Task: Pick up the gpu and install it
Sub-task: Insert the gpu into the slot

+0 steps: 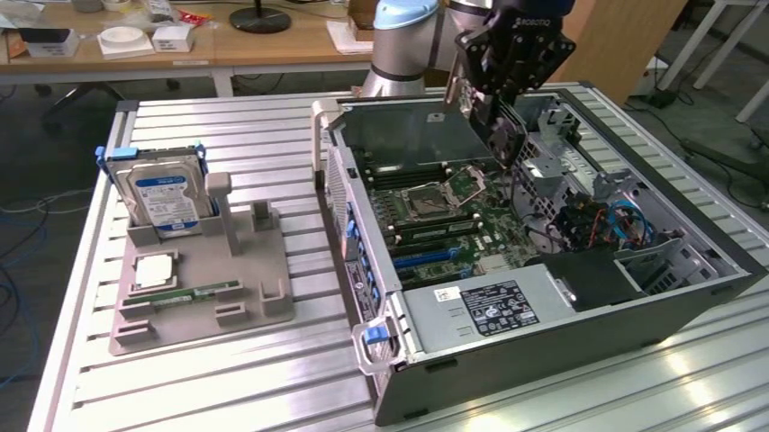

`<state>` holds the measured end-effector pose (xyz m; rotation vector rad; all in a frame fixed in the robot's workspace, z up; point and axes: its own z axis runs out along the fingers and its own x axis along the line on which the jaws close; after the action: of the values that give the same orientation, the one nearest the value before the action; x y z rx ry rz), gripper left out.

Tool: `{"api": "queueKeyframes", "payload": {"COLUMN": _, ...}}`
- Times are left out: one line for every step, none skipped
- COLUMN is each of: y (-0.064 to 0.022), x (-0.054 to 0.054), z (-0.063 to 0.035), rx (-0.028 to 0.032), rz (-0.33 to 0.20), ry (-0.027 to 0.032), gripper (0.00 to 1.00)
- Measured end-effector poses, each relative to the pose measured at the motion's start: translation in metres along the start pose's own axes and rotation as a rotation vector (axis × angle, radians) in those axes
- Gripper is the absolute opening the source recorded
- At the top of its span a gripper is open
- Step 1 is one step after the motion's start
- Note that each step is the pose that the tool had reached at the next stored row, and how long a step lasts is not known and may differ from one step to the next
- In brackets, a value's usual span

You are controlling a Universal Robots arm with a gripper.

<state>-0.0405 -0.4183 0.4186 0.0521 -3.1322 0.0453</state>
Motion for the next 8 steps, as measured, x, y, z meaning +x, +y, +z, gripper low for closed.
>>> {"api": "queueKeyframes", "payload": {"y": 0.0, "x": 0.0, "z": 0.0, "rx": 0.0001, "rz": -0.017, "ry": -0.0005, "gripper": 0.26}}
{"api": "queueKeyframes", "payload": {"y": 0.0, "x": 0.0, "z": 0.0001, "rx": 0.0002, "rz": -0.033, "ry": -0.001, "gripper": 0.26}}
{"api": "queueKeyframes", "payload": {"y": 0.0, "x": 0.0, "z": 0.0001, "rx": 0.0004, "rz": -0.049, "ry": -0.0015, "gripper": 0.26}}
{"api": "queueKeyframes", "payload": {"y": 0.0, "x": 0.0, "z": 0.0001, "rx": 0.0007, "rz": -0.088, "ry": -0.0026, "gripper": 0.26}}
{"api": "queueKeyframes", "payload": {"y": 0.0, "x": 0.0, "z": 0.0003, "rx": 0.0012, "rz": -0.143, "ry": -0.0042, "gripper": 0.26}}
{"api": "queueKeyframes", "payload": {"y": 0.0001, "x": 0.0, "z": 0.0006, "rx": 0.0019, "rz": -0.215, "ry": -0.0063, "gripper": 0.26}}
{"api": "queueKeyframes", "payload": {"y": 0.0001, "x": 0.0, "z": 0.0006, "rx": 0.0021, "rz": -0.23, "ry": -0.0066, "gripper": 0.26}}
{"api": "queueKeyframes", "payload": {"y": 0.0001, "x": 0.0, "z": 0.0007, "rx": 0.0022, "rz": -0.244, "ry": -0.0071, "gripper": 0.26}}
